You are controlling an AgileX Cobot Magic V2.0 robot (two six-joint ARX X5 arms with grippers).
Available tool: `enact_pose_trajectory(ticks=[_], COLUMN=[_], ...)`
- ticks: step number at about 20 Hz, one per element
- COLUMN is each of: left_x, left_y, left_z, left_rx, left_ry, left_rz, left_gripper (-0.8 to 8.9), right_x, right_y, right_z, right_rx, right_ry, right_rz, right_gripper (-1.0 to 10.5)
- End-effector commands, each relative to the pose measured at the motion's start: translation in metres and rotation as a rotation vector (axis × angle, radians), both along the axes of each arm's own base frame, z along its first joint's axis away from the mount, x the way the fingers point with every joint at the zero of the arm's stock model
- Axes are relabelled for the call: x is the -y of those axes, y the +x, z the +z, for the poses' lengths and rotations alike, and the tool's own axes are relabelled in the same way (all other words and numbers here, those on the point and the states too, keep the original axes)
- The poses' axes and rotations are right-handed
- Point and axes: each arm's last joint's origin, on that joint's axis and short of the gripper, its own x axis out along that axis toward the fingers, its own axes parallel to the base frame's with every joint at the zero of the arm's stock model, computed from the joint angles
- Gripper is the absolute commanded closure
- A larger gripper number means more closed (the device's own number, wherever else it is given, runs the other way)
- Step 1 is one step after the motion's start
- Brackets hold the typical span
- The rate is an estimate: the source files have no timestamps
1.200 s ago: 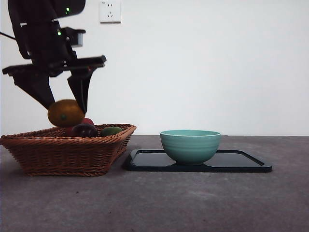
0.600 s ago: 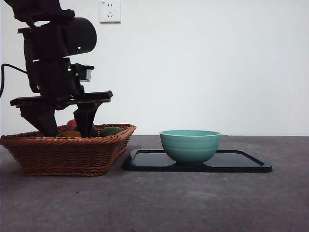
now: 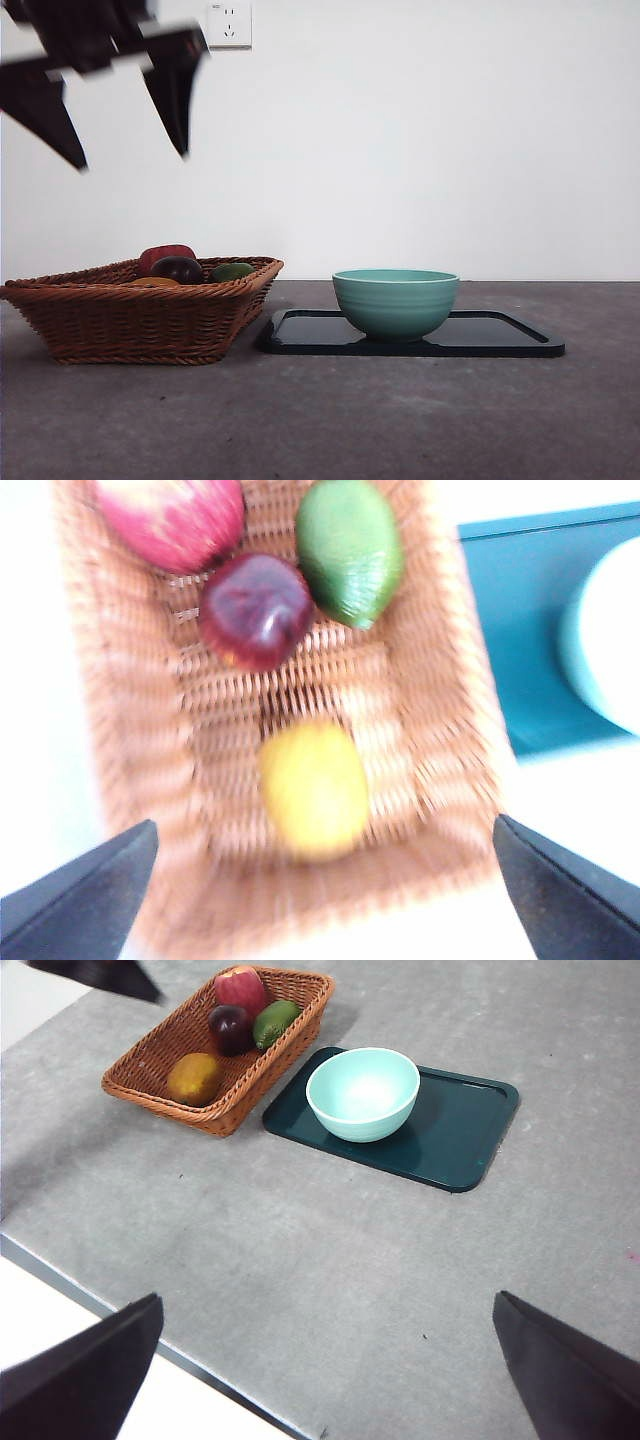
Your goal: Pick up the wifruite, put it on the bowl, pick up the plate, put it on desk
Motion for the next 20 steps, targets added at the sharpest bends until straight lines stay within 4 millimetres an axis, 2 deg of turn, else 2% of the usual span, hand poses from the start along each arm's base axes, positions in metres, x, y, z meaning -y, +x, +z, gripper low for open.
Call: enact_pose_trajectory(ticks=[1,3,5,7,9,14,16,20], left_x=[-0.008,-0.02,-0.029,-0.038,-0.047,-0.067,-0.072,-0.079], left_y=[-0.031,-0.073,-0.113,-0.142,-0.161,-0.195,-0.204,-0.215], left_z=[0.033,0.056,0.073,0.085,0.09,0.08,0.073,0.075], left_rx=[0.07,0.094,0.144,0.198,0.229,0.237,0.253,0.302], left_ry=[-0.045,-0.086,-0.157,-0.219,-0.231,-0.234,-0.249,-0.266], left_rz=[-0.102,-0.198,-0.379,-0.473,-0.492,-0.496,-0.506,-0.506], left_gripper=[2.45,2.41,2.41,2.42,2.43,2.43,2.43,2.43], right_x=[0.001,0.001,0.001,0.001,0.001,0.001,0.001,0.0], right_y=[-0.001,-0.001,-0.001,-0.001,-0.001,-0.001,-0.001,-0.001], right_z=[0.003,0.003,0.003,0.003,0.003,0.003,0.003,0.004], right_rx=[0.011,0.012,0.011,0.011,0.011,0.011,0.011,0.01], right_ry=[0.019,0.019,0.019,0.019,0.019,0.019,0.019,0.025], right_rz=[-0.001,-0.001,-0.001,-0.001,-0.001,-0.001,-0.001,-0.006], right_gripper=[3.9,3.9,3.9,3.9,3.9,3.9,3.9,3.9])
